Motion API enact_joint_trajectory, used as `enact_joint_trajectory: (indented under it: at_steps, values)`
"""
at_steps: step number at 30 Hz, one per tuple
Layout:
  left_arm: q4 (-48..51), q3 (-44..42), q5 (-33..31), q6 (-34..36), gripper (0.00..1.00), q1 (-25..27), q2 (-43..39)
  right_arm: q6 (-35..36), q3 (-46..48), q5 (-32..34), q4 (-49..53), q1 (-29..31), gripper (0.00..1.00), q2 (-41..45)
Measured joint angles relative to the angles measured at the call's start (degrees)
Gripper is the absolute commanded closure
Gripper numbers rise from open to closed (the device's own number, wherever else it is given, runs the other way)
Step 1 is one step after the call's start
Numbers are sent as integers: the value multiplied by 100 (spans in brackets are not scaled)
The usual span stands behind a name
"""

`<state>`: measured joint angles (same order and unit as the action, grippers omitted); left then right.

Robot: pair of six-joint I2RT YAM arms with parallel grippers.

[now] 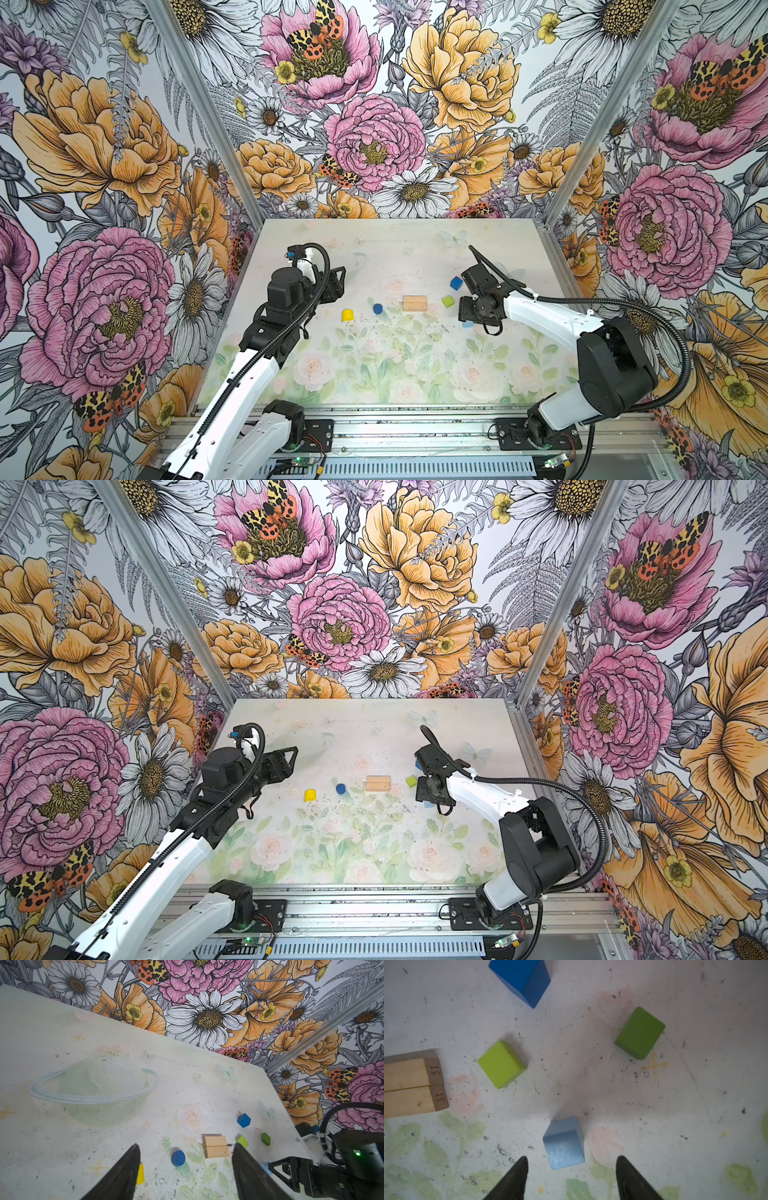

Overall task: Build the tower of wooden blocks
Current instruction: 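Lower the right gripper onto the light-blue cube and close it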

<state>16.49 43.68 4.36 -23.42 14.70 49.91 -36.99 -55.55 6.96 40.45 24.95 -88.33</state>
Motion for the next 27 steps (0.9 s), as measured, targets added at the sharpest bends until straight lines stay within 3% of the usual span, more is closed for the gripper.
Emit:
enact_joint_trajectory:
  at_steps: [7,18,27]
  values:
    - [0,0,-37,2,29,0,-22,107,-131,74,4,0,30,-321]
    - [0,0,-55,28,29,2,-22,197,-205,15,-155,31,38,-638]
    - [0,0,-57,90,28,2,-22,197,-205,-37,-267,55,52,-750]
